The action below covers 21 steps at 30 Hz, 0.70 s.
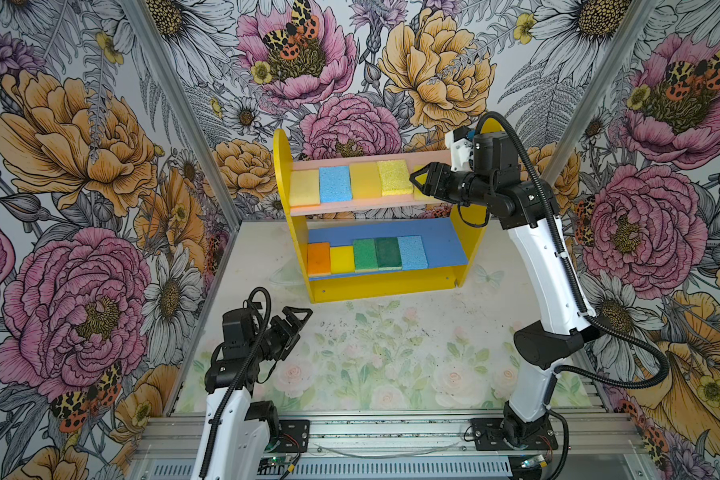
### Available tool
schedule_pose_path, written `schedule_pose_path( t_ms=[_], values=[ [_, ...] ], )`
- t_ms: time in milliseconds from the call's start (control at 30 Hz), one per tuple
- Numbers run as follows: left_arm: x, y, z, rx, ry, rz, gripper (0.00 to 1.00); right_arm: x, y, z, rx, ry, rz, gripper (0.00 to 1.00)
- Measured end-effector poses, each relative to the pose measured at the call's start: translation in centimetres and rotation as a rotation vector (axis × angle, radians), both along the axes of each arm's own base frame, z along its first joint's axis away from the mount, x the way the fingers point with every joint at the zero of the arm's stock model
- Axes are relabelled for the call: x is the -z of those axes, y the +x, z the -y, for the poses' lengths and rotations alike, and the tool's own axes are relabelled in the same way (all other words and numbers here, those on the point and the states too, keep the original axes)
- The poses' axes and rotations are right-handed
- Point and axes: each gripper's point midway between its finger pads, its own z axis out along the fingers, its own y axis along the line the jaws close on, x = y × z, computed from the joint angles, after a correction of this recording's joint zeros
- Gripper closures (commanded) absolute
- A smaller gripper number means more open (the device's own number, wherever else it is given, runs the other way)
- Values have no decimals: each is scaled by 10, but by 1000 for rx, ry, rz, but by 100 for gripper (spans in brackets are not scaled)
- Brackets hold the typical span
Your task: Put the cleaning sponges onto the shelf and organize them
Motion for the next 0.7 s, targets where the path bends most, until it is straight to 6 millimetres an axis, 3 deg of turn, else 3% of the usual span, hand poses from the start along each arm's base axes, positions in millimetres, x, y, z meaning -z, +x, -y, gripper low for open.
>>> schedule_pose_path(
  t_ms=[367,700],
  values=[
    [0,0,0,-1,-1,-1,1,-9,-4,7,-1,-17,36,42],
    [-12,1,1,11,-9,58,1,-41,-47,-8,-143,44,92,41]
  ],
)
